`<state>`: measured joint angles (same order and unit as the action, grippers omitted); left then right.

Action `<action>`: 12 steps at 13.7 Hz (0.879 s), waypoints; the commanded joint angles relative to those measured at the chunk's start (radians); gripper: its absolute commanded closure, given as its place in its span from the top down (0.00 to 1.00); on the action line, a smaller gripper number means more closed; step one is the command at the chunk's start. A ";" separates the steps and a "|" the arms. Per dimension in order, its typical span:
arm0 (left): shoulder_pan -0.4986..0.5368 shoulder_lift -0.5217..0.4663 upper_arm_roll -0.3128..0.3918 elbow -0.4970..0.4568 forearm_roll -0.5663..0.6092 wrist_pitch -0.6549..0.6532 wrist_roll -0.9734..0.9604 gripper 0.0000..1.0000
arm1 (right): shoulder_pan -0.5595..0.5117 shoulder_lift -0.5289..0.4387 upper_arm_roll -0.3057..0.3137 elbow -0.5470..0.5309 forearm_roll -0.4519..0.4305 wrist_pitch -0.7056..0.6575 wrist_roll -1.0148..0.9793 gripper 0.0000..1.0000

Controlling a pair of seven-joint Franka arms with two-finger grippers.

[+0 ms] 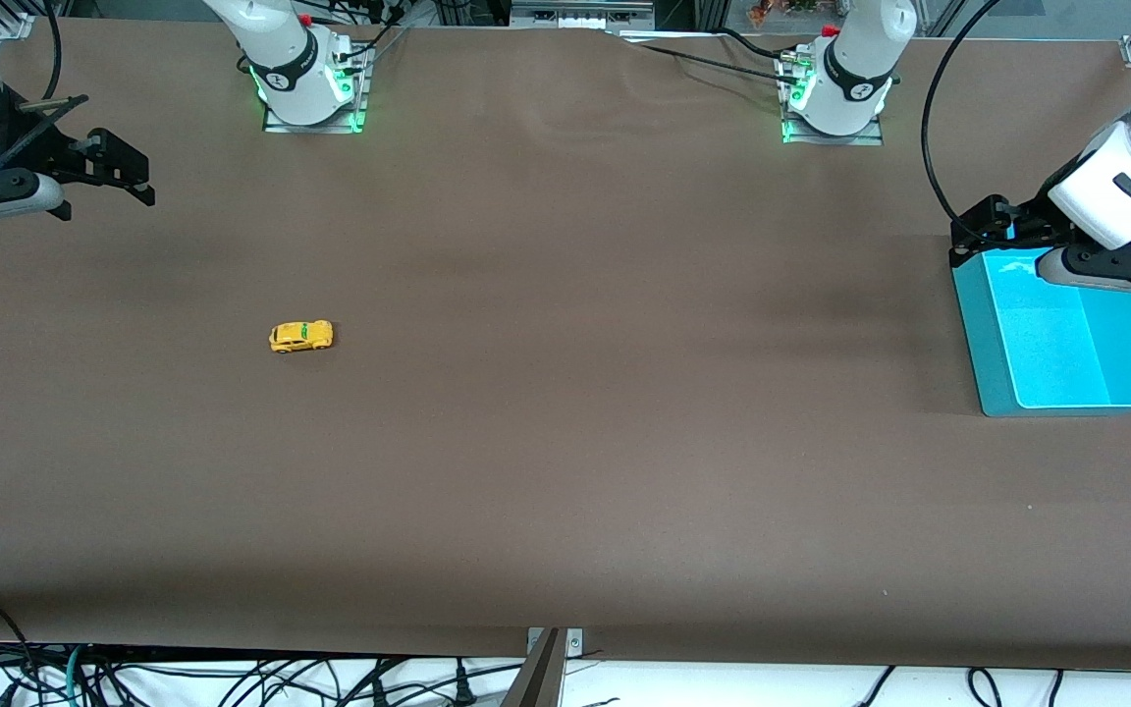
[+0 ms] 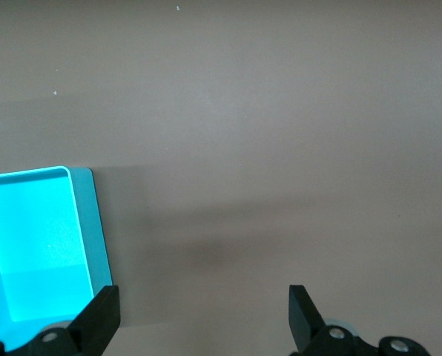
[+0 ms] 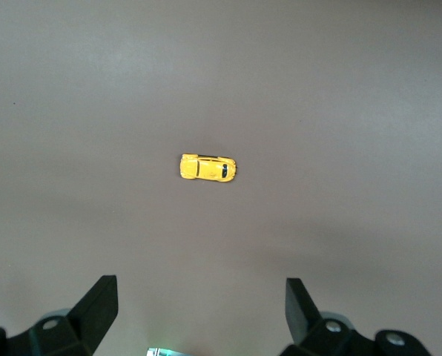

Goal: Wind and store yellow beetle car

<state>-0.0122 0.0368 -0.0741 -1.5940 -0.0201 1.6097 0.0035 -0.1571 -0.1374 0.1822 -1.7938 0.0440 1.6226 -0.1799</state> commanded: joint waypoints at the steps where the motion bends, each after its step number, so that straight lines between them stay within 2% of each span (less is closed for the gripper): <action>1: -0.002 -0.008 -0.001 0.008 0.022 -0.016 -0.003 1.00 | -0.002 0.002 0.002 0.017 0.016 -0.036 0.022 1.00; 12: -0.002 -0.009 0.000 0.008 0.020 -0.016 -0.002 1.00 | -0.002 -0.001 -0.001 0.013 0.014 -0.036 0.014 1.00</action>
<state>-0.0120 0.0368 -0.0740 -1.5940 -0.0201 1.6097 0.0035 -0.1571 -0.1372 0.1819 -1.7938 0.0441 1.6072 -0.1708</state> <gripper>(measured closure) 0.000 0.000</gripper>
